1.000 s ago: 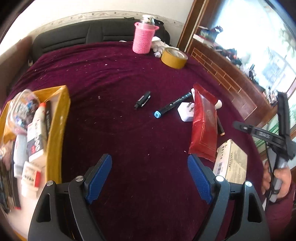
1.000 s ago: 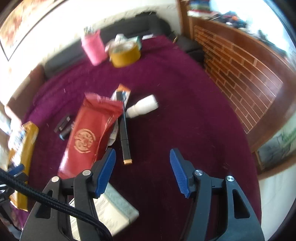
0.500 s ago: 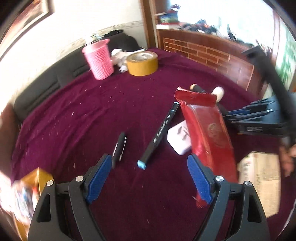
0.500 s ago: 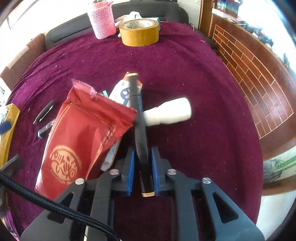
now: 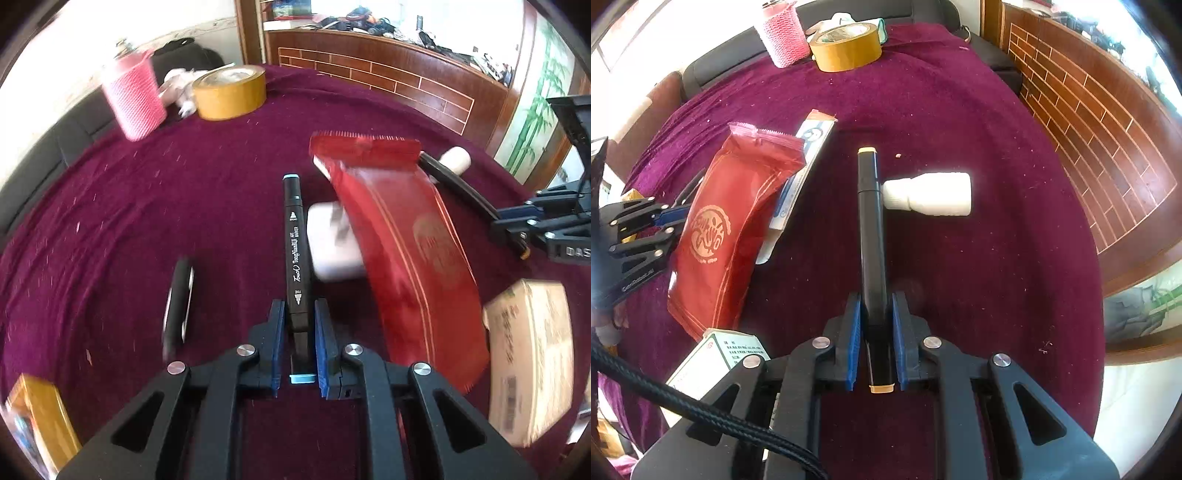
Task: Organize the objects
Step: 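Grasp a blue-capped black marker with the left gripper while the right grasps another marker, then carry both markers into the tray and open both grippers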
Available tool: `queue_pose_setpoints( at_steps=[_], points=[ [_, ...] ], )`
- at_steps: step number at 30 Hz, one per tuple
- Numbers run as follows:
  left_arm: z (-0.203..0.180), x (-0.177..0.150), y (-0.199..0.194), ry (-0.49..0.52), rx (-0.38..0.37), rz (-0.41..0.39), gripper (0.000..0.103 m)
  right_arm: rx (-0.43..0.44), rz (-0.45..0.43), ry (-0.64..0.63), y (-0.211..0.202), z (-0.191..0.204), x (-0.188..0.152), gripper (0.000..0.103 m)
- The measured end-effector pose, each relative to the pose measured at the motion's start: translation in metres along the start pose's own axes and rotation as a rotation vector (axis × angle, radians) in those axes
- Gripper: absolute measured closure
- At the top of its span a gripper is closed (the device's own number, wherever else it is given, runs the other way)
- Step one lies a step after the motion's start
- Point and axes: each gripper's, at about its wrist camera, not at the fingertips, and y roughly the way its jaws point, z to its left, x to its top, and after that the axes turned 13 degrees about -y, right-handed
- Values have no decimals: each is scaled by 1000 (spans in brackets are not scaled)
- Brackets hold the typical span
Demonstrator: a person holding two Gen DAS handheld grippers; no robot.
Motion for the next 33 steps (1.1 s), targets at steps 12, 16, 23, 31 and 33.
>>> queue_pose_setpoints(
  at_steps=[12, 16, 23, 31, 33],
  points=[
    [-6, -49, -31, -38, 111, -8, 90, -31, 1, -14, 3, 6, 2, 84],
    [-15, -42, -26, -61, 135, -54, 90, -111, -14, -69, 11, 20, 14, 82],
    [-7, -61, -39, -168, 88, -94, 92, -82, -56, -31, 8, 21, 9, 91],
    [10, -89, -103, -295, 24, -229, 92, -4, -174, 65, -38, 13, -4, 91],
    [14, -97, -123, -319, 9, -274, 92, 9, -218, 64, -59, 19, -6, 91]
  ],
)
